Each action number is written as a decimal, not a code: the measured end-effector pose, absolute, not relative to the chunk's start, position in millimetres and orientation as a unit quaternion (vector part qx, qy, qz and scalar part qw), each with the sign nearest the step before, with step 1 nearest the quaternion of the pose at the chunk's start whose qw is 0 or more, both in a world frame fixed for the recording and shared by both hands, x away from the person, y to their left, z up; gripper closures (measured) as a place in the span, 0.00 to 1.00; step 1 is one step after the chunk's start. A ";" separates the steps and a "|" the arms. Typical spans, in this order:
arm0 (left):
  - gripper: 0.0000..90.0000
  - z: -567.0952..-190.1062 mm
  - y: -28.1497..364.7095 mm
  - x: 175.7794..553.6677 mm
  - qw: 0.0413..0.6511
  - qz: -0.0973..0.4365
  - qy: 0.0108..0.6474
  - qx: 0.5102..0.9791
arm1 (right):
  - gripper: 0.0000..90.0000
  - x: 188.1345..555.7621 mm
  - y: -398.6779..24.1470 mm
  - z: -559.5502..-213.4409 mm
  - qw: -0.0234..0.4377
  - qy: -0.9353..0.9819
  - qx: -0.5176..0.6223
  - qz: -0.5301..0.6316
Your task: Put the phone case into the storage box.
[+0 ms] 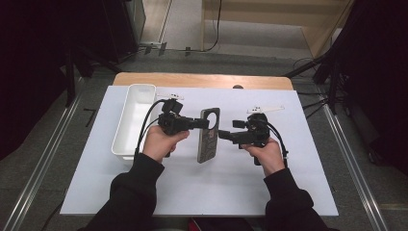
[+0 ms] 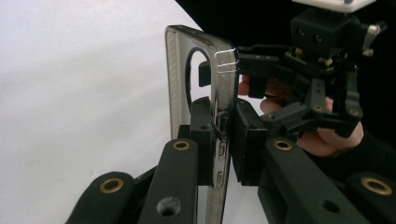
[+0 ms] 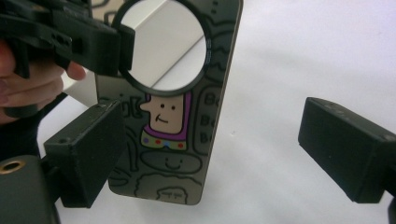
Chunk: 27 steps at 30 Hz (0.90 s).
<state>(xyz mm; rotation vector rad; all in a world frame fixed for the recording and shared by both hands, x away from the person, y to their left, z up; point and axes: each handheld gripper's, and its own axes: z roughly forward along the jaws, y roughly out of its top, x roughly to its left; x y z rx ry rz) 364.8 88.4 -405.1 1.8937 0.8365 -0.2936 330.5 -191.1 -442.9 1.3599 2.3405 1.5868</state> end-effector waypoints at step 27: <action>0.89 -405.7 92.5 361.1 0.512 -0.141 0.306 0.791 | 0.08 334.6 -203.2 -425.2 -0.007 0.739 0.404 0.539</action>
